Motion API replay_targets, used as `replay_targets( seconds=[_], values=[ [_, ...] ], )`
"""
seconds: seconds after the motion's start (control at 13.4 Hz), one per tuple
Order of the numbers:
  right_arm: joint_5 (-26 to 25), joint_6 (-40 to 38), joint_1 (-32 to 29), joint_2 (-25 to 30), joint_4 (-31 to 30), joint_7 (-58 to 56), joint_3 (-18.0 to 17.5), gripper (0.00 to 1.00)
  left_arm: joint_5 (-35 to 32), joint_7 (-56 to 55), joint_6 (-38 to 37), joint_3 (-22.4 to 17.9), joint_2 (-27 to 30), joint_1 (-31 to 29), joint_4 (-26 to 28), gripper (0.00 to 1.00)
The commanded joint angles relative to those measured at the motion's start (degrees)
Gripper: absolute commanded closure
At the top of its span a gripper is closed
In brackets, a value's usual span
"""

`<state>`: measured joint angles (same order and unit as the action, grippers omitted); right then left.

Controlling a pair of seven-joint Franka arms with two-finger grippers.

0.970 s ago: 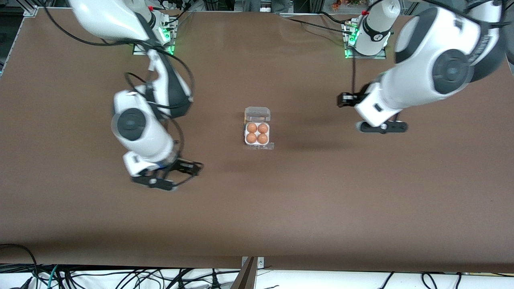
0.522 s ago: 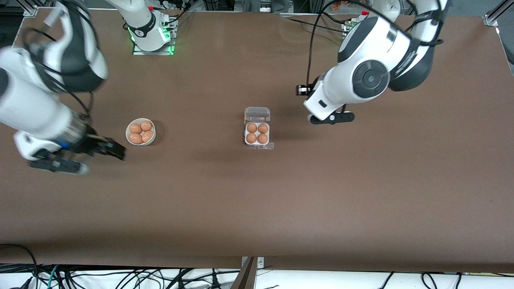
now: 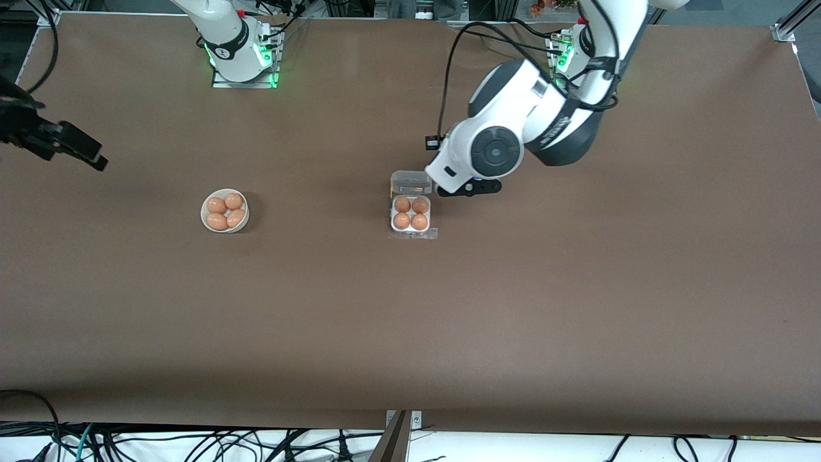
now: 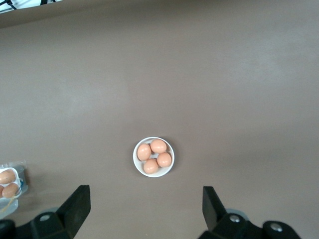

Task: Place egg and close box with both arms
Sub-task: 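Push the carton lid closed over the eggs with the left gripper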

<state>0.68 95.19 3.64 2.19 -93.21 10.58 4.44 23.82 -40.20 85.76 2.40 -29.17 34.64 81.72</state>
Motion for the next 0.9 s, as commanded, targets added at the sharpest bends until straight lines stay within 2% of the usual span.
replay_targets(
  seconds=[0.0, 0.22, 0.37, 0.82],
  values=[
    [-0.1, 0.2, -1.7, 0.8, -1.4, -2.8, -1.0, 0.00, 4.0, -1.4, -1.0, -0.6, -3.9, 1.6, -3.3, 0.73],
    [0.1, 2.1, -1.6, -0.2, -1.4, -2.9, -1.0, 0.00, 5.2, -1.4, -0.7, -0.6, -6.8, 3.2, -3.5, 0.73],
    [0.3, 5.7, -1.5, -1.8, -1.3, -2.9, -1.0, 0.00, 5.1, -2.3, 2.8, -0.6, -8.2, 4.6, -3.5, 0.73],
    [-0.2, 5.7, -0.9, -1.8, -1.1, -6.3, -1.5, 0.00, 4.4, -3.8, 9.8, -0.8, -12.5, 7.5, -3.3, 0.73]
  ],
)
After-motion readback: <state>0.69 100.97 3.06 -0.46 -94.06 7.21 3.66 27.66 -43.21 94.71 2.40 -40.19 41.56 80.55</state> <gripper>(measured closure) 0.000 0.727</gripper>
